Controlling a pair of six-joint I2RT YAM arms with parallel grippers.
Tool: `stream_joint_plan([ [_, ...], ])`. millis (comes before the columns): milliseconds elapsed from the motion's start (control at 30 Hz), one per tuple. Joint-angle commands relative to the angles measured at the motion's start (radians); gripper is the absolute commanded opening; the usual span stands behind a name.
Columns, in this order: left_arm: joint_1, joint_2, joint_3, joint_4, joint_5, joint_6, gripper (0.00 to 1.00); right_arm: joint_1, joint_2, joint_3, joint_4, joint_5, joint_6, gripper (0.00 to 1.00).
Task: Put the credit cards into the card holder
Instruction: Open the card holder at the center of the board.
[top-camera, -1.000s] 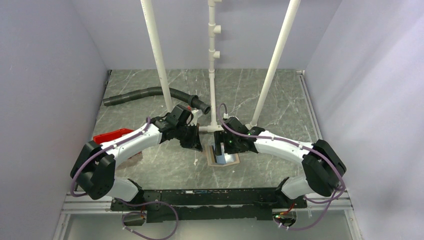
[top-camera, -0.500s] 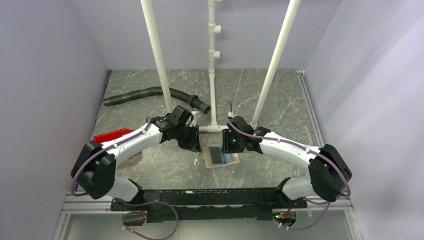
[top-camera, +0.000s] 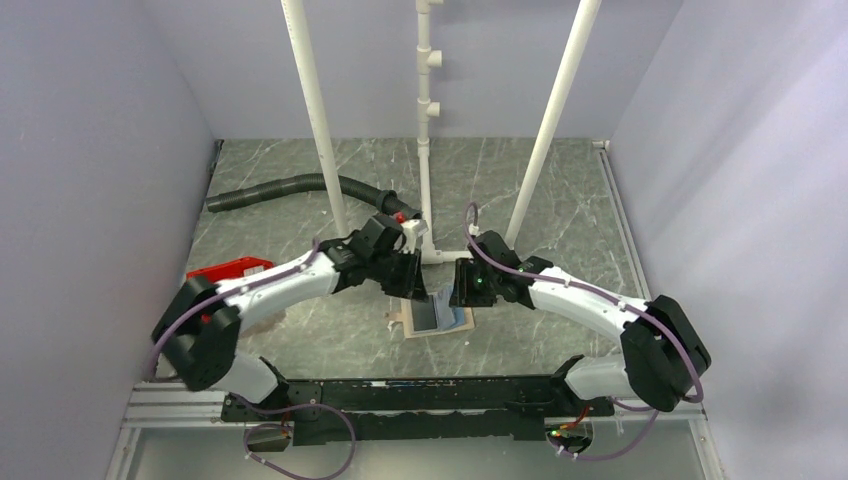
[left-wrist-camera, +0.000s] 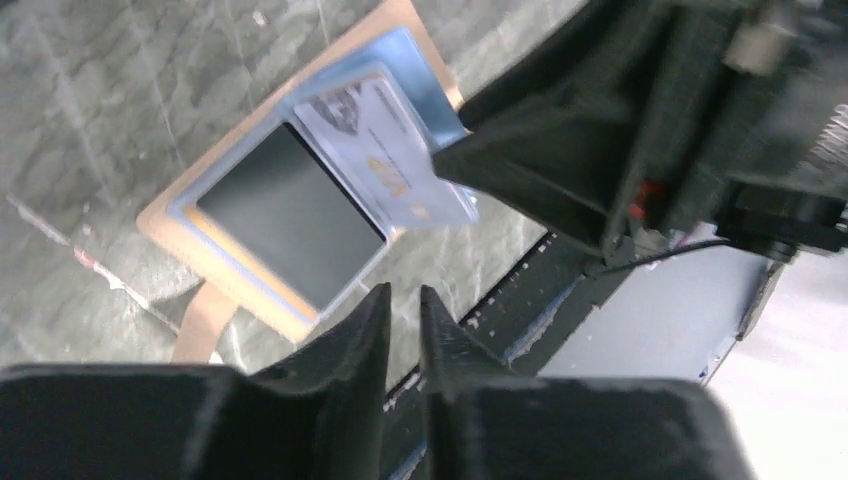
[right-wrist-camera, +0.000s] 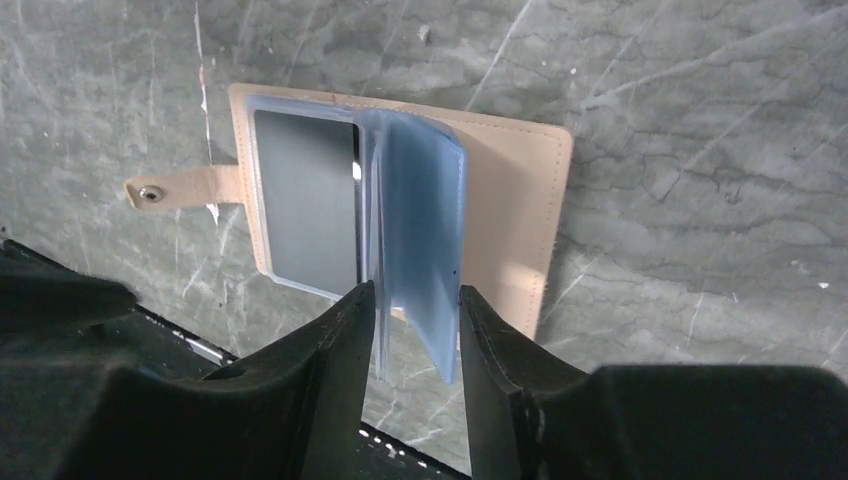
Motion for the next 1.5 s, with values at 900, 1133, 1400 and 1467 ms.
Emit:
stream_joint_plan([
  [900, -0.005, 0.326, 0.049, -0.017, -0.027, -0.031, 0.0, -0.054, 0.031, -0.043, 0.076, -0.131, -0.035, 0.54],
  [1133, -0.005, 0.339, 0.055, -0.013, -0.015, -0.026, 0.0, -0.059, 0.069, -0.055, 0.108, -0.165, -0.033, 0.54],
  [1400, -0.004, 0.344, 0.057, -0.013, -0.011, -0.023, 0.0, -0.059, 0.101, -0.061, 0.145, -0.195, -0.03, 0.53],
  [1467, -0.004, 0.345, 0.057, -0.01, -0.01, -0.023, 0.0, -0.058, 0.099, -0.061, 0.161, -0.221, -0.032, 0.49],
])
